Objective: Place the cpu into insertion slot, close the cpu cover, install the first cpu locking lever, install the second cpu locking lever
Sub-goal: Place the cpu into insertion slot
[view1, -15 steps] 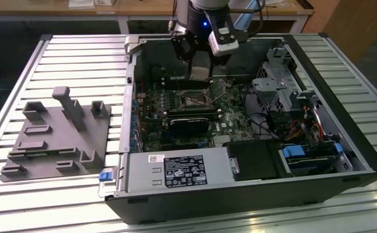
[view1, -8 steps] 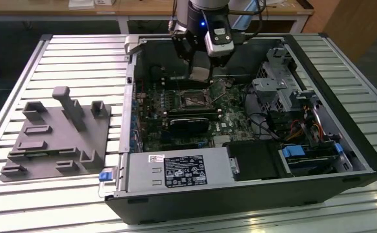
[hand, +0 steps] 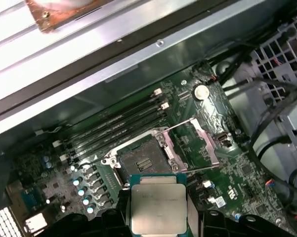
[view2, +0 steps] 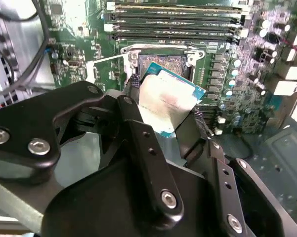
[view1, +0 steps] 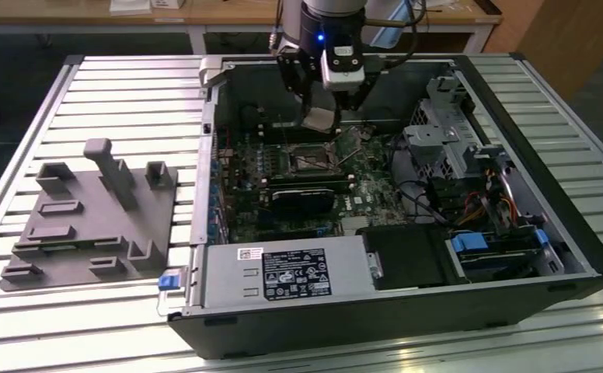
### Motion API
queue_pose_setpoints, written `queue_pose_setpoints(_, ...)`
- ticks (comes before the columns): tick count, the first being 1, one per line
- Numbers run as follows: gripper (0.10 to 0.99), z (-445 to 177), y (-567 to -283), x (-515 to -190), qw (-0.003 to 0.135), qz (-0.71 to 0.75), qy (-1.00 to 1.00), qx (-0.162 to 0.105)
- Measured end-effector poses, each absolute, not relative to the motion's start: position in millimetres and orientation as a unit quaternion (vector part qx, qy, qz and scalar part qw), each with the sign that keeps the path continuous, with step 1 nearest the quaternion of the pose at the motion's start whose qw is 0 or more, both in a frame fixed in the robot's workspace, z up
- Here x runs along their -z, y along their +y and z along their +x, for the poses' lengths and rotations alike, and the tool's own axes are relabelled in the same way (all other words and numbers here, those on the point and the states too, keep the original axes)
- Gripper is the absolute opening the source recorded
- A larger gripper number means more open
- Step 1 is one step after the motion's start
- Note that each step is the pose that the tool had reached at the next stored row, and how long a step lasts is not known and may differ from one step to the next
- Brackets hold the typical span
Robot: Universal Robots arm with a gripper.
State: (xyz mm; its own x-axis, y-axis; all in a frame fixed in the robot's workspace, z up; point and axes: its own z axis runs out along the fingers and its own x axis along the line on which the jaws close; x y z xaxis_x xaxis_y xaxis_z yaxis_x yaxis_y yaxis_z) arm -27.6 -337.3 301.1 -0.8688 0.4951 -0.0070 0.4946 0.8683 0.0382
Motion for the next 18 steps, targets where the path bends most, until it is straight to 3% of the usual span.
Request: queue_pose_setpoints(18,0.541,-27.6,-337.3,-299.8,0.014,0.391,0.920,-0.008)
